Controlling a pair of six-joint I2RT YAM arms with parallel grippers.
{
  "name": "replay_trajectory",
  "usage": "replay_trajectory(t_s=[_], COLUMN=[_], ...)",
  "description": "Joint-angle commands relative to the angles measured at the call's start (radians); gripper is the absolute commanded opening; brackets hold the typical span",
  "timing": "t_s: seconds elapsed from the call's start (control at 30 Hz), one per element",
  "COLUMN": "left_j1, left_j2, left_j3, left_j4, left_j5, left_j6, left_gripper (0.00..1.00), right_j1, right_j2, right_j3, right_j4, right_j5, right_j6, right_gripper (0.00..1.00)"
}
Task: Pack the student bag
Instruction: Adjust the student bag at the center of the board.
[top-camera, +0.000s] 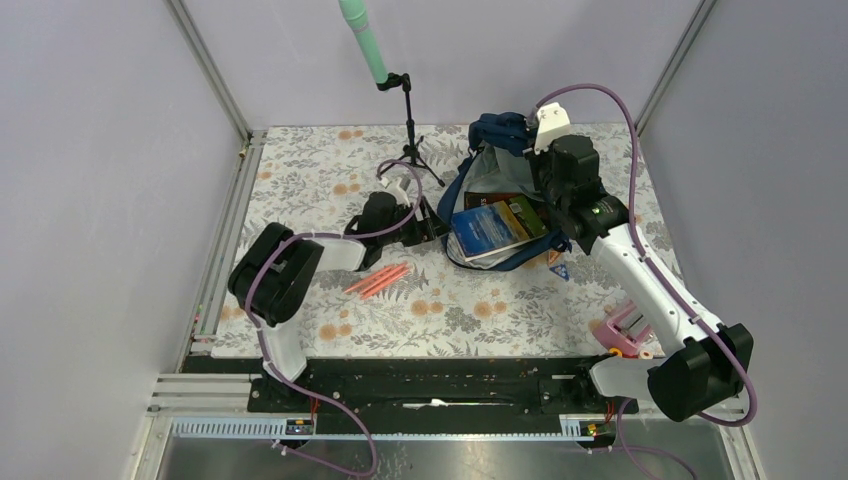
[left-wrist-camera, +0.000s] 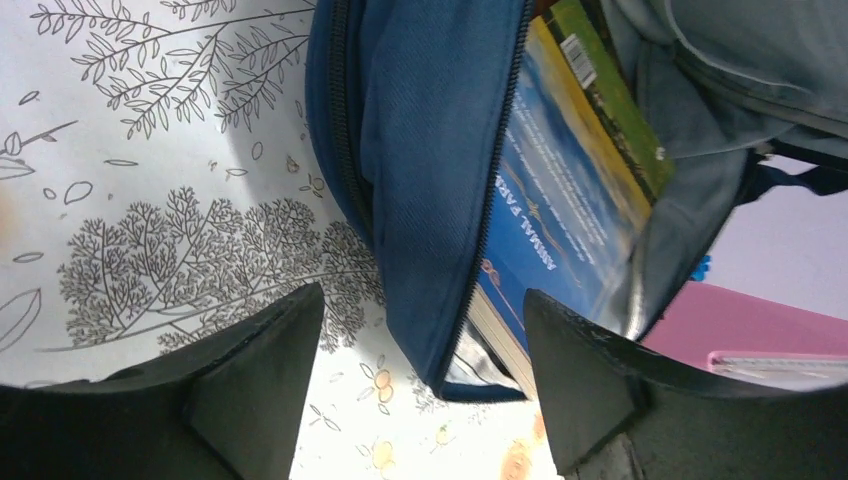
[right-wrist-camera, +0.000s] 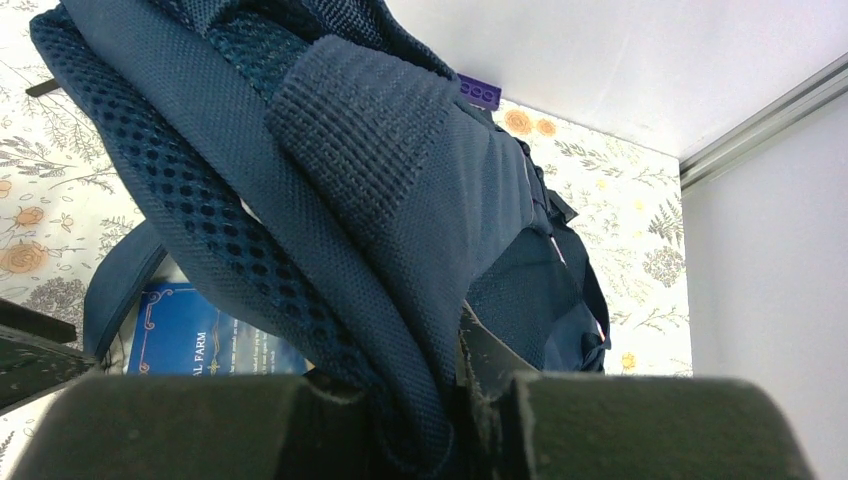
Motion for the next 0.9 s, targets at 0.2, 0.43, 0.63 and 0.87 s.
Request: replay_trajectory(t_s=[0.2,0.43,0.63,0.87], left_j1=[-0.05,-0.11,-0.145,-0.186], left_j2=[0.106,0.032,-0.089,-0.136], left_j3=[0.167,0.18,0.249,0.479], left_j4=[-0.102,-0.046,-0.054,-0.167], left_j5=[-0.025,-0.071,-0.112,-0.169], left_j6=[0.064,0.086,0.137,0.208], left_gripper=[0.34,0.0,0.0,0.0], right_j1=[-0.005,-0.005,-0.007,-0.013], right_j2=[-0.06,-0.058,0.014,0.152], right_j3=[0.096,0.109,0.224,0.368], right_j4=[0.201,0.213,0.233,0.284], right_j5=[-0.049,-0.017,0.072,0.077], right_j6=[0.083,0.066,-0.025,-0.108], right_gripper=[0.0,0.0,0.0,0.0])
